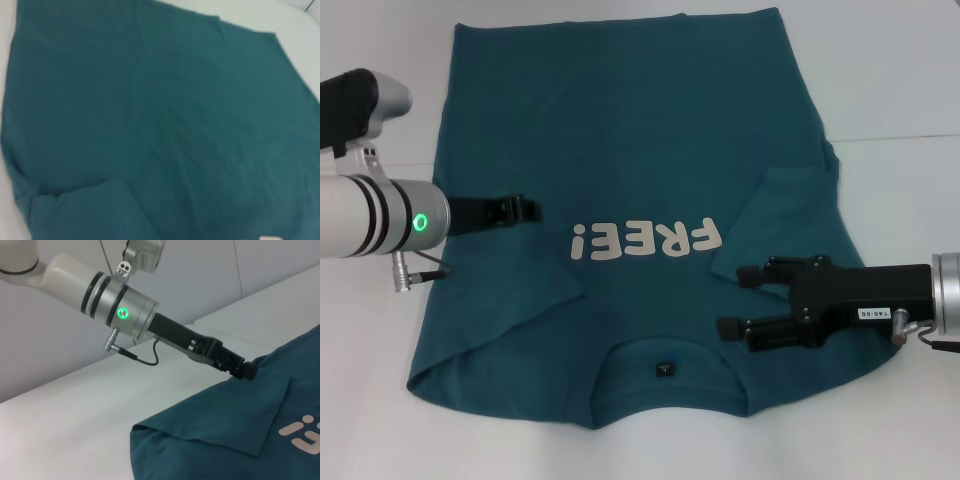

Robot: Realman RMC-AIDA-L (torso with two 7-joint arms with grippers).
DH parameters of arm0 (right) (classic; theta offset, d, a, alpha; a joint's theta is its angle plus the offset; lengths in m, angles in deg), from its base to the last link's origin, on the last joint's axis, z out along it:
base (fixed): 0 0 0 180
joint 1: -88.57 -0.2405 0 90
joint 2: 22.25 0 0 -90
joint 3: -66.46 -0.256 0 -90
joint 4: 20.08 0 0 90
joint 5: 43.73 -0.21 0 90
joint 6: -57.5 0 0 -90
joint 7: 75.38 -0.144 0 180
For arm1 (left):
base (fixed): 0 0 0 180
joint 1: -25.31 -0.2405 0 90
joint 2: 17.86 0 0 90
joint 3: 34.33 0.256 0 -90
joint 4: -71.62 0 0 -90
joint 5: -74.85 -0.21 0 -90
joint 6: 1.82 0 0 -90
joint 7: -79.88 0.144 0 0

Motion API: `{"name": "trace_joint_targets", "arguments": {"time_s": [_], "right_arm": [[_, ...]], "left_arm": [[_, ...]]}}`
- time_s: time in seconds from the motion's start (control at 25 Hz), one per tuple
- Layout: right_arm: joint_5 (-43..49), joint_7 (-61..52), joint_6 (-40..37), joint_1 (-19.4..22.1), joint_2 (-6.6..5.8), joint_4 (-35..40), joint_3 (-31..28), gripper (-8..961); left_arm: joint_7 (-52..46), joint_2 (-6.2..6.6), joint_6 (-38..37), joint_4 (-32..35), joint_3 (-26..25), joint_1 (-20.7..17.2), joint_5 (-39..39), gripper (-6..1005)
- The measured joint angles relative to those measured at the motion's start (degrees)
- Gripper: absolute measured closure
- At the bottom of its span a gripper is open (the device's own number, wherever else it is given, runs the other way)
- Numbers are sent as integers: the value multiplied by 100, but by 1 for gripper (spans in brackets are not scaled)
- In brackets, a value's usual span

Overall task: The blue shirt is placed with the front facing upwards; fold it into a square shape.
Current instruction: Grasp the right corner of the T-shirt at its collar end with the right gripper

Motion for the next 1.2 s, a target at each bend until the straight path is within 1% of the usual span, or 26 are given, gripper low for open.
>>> {"name": "trace_joint_targets", "arguments": {"time_s": [0.32,0.4,0.52,0.64,0.72,0.84,1.08,1.2], "right_arm": [[5,-5,10,1,-2,0,-36,12],[9,-41,45,5,-11,7,-48,12],[14,-176,202,6,-38,50,-51,12],[15,-397,452,-14,-81,73,-52,12],[28,-559,654,-26,-95,148,-39,12],[161,-869,900,-38,-101,372,-20,12],[1070,-2301,1242,-322,-113,937,-21,12],[1520,-3074,1257,-466,-163,1188,-32,12]], "left_arm": [[155,11,33,-56,15,-20,118,668],[223,13,71,-57,-2,-60,120,443],[270,27,91,-94,-24,-152,132,325],[274,15,98,-309,-118,-318,164,207],[275,-1,98,-471,-149,-445,281,178],[355,24,99,-494,-163,-568,537,135],[1339,3,103,-477,-301,-796,1362,140],[1770,4,111,-446,-318,-853,1583,140]]}}
